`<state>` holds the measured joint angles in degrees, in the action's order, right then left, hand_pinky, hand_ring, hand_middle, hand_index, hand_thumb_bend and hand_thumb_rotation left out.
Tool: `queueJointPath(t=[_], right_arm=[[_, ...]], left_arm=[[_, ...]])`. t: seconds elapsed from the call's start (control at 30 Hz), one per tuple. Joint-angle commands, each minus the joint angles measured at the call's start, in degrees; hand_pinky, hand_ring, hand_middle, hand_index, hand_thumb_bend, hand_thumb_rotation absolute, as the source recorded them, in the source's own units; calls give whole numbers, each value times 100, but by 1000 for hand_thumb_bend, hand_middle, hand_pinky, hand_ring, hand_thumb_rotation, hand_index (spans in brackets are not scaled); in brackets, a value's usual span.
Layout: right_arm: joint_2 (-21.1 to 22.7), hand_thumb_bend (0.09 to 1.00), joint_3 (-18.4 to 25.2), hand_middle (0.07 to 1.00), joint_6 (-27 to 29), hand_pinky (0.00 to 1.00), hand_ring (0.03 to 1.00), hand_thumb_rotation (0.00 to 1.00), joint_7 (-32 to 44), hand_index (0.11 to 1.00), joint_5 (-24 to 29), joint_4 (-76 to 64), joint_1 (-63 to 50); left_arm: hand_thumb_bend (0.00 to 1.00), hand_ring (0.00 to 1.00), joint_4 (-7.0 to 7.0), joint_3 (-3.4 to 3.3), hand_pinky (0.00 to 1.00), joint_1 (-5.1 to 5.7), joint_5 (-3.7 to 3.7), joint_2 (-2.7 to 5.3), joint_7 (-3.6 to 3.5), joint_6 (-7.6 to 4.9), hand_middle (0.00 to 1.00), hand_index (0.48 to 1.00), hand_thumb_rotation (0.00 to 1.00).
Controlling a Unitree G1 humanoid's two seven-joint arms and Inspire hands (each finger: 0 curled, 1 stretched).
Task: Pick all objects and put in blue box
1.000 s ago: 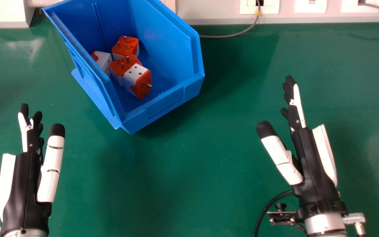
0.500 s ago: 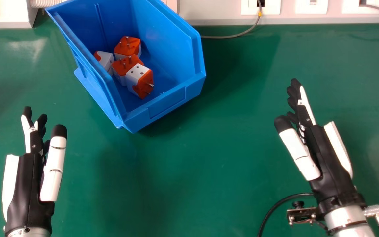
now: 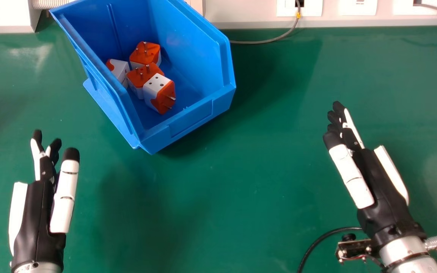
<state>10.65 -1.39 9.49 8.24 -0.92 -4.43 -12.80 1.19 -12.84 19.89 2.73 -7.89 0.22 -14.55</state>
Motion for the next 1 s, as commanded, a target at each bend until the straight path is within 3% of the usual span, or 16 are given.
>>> queueJointPath(t=[0.0,0.07,0.2,0.27,0.33,0.5,0.57,0.77,0.87,0.97], right_arm=[[-40,420,40,1000,49,983,1000,1000,12,1000,63,-167,-19],[-48,425,1,1000,36,984,1000,1000,10,1000,9,-198,-11],[-12,411,-24,1000,50,987,1000,1000,25,1000,-72,-121,85],[11,384,-9,1000,81,993,1000,1000,22,1000,-123,-28,142],[39,367,4,1000,107,996,1000,1000,-1,1000,-192,46,192],[91,364,28,1000,87,989,1000,1000,-57,1000,-354,96,252],[95,371,53,1000,83,986,1000,1000,-65,1000,-377,121,276],[104,442,102,1000,152,961,1000,1000,-127,1000,-445,206,322],[94,469,115,1000,156,957,1000,1000,-125,1000,-427,275,412],[84,468,138,1000,154,957,1000,1000,-109,1000,-383,347,481]], left_arm=[[504,992,-79,-68,926,-36,-36,-99,-19,-239,976,1000,1000],[504,990,-147,-47,924,-61,-16,-115,-30,-273,974,1000,1000],[484,986,-204,-27,917,-111,-9,-184,-84,-212,970,1000,1000],[471,981,-162,-28,913,-100,-29,-206,-117,-182,970,1000,1000],[464,980,-175,-37,912,-106,-106,-237,-190,-224,971,1000,1000],[445,977,-359,-47,920,-187,-277,-294,-382,-451,970,1000,1000],[438,975,-411,-49,923,-204,-312,-293,-419,-522,969,1000,1000],[413,961,-491,-38,929,-268,-276,-289,-406,-612,961,999,1000],[418,959,-493,-40,927,-299,-215,-323,-377,-525,959,997,1000],[456,967,-424,-34,922,-297,-112,-342,-315,-353,959,995,997]])
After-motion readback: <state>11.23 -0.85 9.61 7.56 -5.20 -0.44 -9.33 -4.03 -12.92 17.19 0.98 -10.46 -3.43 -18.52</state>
